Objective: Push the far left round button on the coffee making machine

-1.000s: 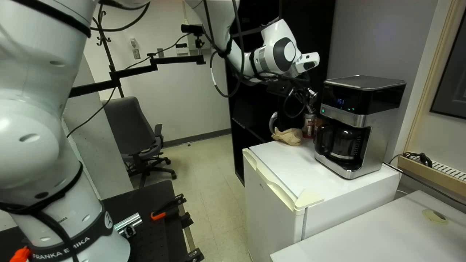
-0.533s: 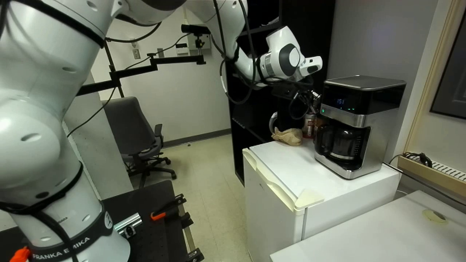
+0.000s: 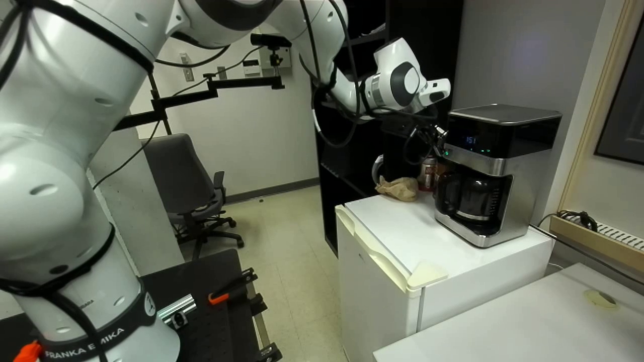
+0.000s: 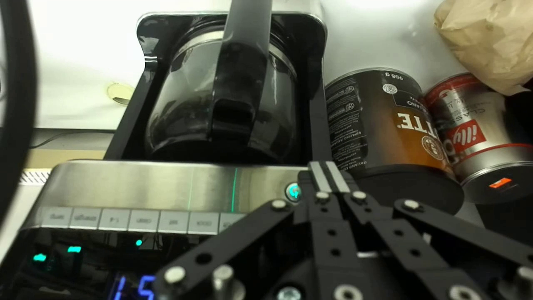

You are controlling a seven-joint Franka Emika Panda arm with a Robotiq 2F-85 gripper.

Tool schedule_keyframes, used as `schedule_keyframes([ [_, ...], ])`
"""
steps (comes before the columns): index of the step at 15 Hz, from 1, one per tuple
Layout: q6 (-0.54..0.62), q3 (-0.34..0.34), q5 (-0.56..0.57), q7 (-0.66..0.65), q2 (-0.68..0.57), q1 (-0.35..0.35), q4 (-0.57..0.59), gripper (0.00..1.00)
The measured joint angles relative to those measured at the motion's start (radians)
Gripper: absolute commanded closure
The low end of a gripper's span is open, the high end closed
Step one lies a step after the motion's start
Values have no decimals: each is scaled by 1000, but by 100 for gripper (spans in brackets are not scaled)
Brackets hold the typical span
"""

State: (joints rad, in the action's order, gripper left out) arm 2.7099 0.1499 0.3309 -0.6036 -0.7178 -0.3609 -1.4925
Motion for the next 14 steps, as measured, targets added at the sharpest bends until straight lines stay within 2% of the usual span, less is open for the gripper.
schedule_keyframes([
  [14, -26, 3, -41, 0, -5, -1, 16, 100],
])
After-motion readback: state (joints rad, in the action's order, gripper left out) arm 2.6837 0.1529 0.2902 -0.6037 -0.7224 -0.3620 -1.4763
